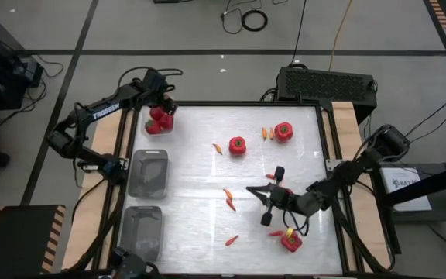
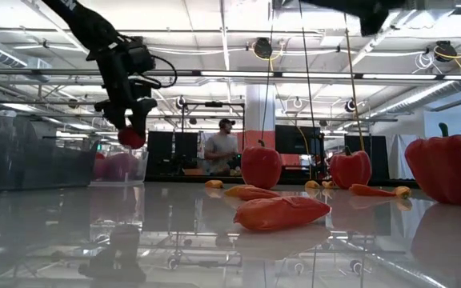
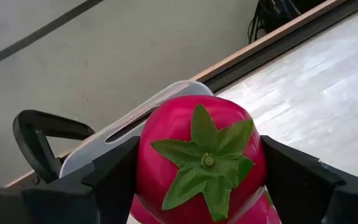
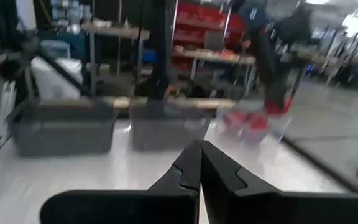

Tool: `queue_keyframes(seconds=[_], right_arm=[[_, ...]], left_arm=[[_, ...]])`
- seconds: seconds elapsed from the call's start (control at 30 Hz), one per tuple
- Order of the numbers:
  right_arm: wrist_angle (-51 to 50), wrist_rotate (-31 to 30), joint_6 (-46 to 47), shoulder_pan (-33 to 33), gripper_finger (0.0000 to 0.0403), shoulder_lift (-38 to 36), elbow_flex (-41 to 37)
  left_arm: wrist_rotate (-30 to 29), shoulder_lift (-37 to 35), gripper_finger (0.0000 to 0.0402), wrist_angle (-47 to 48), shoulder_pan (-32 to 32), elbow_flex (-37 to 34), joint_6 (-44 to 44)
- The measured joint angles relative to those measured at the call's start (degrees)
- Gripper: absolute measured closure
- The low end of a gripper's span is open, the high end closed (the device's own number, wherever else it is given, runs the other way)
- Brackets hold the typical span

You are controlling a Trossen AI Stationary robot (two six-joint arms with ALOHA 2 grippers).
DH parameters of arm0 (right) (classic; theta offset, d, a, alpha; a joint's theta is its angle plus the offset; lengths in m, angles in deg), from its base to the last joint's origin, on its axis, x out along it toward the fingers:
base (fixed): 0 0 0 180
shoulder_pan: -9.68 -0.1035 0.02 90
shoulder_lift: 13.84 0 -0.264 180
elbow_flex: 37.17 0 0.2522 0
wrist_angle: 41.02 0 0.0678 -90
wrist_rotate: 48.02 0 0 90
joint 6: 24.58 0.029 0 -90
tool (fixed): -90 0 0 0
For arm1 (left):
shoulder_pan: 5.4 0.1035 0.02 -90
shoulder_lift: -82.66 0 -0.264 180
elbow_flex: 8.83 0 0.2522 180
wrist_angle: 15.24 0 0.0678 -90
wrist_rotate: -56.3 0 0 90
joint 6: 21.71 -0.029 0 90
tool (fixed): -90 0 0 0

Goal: Sort produce into baskets
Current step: Put the tomato into the transparent bin, then put the bell pepper into the top gray bin

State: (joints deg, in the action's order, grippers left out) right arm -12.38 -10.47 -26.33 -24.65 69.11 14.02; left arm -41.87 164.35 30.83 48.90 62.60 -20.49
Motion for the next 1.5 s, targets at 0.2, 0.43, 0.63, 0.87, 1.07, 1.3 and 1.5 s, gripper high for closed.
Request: queue_keyframes(seconds=[0.2,0.43,0.63,0.87,1.07,1.3,1.5], right_arm=[[7.99,-0.01,-11.61,1.27,0.0403,0.00,0.00],[8.15,-0.01,-14.12,2.51,0.0403,0.00,0.00],[6.79,0.02,-13.09,2.78,0.0403,0.00,0.00],[6.81,0.02,-12.48,2.92,0.0403,0.00,0.00],[6.79,0.03,-12.86,3.18,0.0403,0.00,0.00],[6.67,0.02,-16.95,4.27,0.0403,0.00,0.00],[5.18,0.04,-10.32,4.27,0.0403,0.00,0.00]], left_arm=[[-0.80,3.02,0.0075,-0.75,-0.01,0.00,-0.01],[-1.05,4.22,0.0051,-0.70,0.07,0.00,-0.07],[-1.09,4.22,0.0049,-0.52,0.11,0.31,-0.04],[-1.07,3.76,0.0049,0.82,0.07,0.64,-0.07],[1.96,0.73,0.0049,7.37,-1.11,5.15,-0.18],[3.10,-7.30,0.0049,8.35,-2.92,5.45,-3.53],[9.69,-17.92,0.0049,5.91,-3.06,1.47,-2.98]])
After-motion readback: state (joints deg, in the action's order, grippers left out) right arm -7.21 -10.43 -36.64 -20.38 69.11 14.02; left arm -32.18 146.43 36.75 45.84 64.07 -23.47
